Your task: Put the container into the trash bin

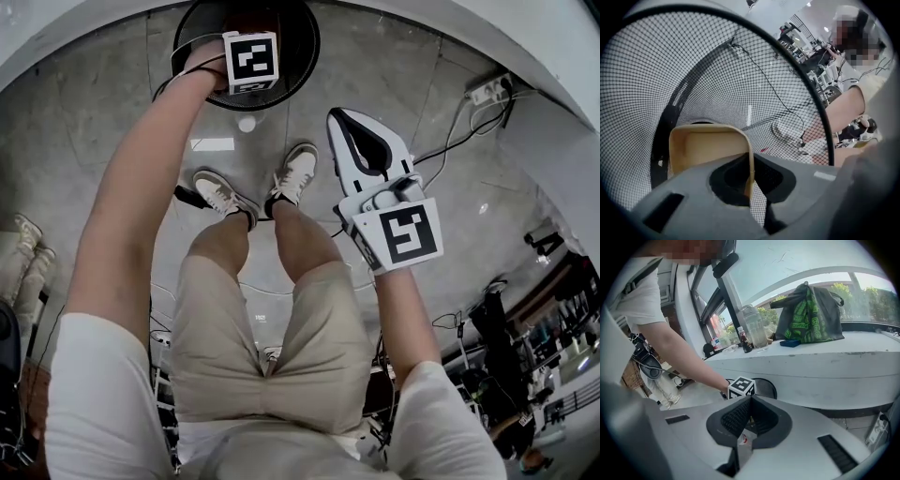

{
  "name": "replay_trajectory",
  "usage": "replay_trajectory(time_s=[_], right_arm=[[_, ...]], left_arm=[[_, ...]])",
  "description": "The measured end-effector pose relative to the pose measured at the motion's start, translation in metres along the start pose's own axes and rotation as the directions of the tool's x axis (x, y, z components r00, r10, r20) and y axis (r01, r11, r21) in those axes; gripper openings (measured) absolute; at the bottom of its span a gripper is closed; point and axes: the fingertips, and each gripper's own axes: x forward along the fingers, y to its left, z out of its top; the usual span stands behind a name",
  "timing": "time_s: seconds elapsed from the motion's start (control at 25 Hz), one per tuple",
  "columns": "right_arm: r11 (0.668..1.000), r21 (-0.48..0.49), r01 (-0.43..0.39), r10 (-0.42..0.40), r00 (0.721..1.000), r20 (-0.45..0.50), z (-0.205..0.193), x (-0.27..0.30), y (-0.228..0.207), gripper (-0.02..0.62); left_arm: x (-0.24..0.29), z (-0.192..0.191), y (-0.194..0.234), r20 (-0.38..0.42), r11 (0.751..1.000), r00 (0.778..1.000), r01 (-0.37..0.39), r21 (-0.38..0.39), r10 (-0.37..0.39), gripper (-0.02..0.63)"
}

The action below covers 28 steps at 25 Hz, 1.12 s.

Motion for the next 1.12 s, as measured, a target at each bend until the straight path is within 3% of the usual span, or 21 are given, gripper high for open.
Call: replay_trajectory(time_s=[0.4,0.6,0.68,0.8,1.12], right_arm=[[0.999,0.006,0.034,-0.034,0.999,0.015,-0.022,-0.006,-0.011,0.002],[0.999,-0.017,0.037,-0.037,0.999,0.018,-0.022,-0.011,-0.009,0.002],[0.999,-0.015,0.046,-0.046,0.999,0.024,-0.018,-0.014,-0.008,0.002],[0.998,-0.020,0.052,-0.052,0.998,0.034,-0.009,-0.019,-0.001,0.002],[0.997,-0.041,0.070,-0.069,0.997,0.036,0.035,-0.047,0.026,0.002]], left_arm=[[0.024,-0.004,0.017,-0.094,1.000,0.995,0.028,0.003,-0.027,0.020],[0.021,-0.006,0.022,-0.082,1.000,0.997,-0.010,0.002,0.010,0.023],[0.016,-0.005,0.023,-0.079,1.000,0.997,-0.027,0.009,0.027,0.026],[0.006,-0.003,0.020,-0.075,0.998,0.996,-0.053,0.018,0.054,0.114],[-0.049,0.005,-0.007,-0.051,0.993,0.992,-0.118,0.020,0.119,0.112]])
